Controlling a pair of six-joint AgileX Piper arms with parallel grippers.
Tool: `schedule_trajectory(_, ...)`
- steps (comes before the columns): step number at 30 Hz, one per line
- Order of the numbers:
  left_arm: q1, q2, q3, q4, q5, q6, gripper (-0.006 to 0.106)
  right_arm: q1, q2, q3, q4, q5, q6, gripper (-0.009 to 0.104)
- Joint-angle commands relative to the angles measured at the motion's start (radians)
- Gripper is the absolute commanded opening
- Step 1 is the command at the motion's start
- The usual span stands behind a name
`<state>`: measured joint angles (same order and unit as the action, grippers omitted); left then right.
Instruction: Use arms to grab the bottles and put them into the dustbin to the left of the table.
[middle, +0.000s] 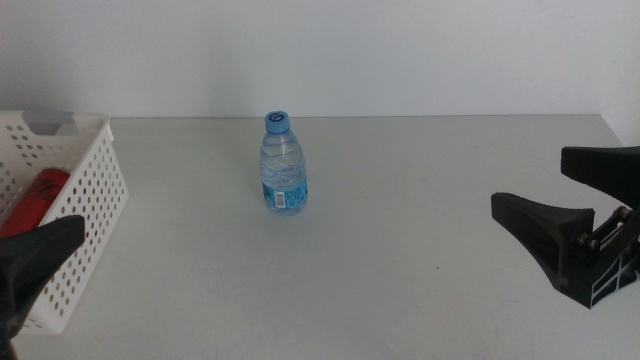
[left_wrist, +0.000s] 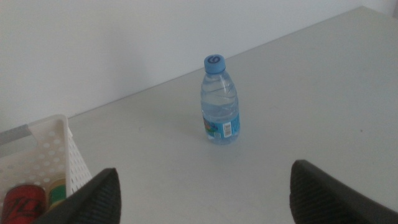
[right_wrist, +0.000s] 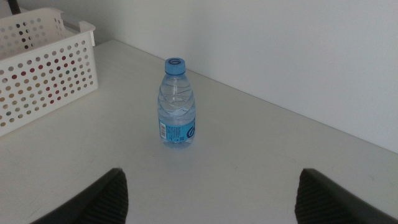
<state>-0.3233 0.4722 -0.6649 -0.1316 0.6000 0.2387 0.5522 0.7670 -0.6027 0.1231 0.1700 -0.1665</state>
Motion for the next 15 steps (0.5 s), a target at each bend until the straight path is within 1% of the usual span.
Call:
schedule_trajectory(1, -0.005, 0.02, -0.006, -0.012, -0.137, -0.042, 0.092, 0.0, -0.005, -0.03, -0.006, -0.072, -0.008, 0.076)
schedule_trajectory(4, -0.005, 0.058, 0.06, -0.062, -0.292, -0.023, 0.092, 0.0, -0.005, -0.03, -0.006, -0.072, -0.008, 0.076)
schedule_trajectory(8, -0.02, 0.127, 0.147, -0.129, -0.516, 0.077, 0.092, 0.0, -0.005, -0.03, -0.006, -0.072, -0.008, 0.076)
schedule_trajectory(11, -0.073, 0.205, 0.171, -0.139, -0.644, 0.126, 0.092, 0.0, -0.005, -0.03, -0.006, -0.072, -0.008, 0.076)
schedule_trajectory(15, -0.148, 0.328, 0.171, -0.127, -0.752, 0.142, 0.092, 0.0, -0.005, -0.03, -0.006, -0.072, -0.008, 0.076)
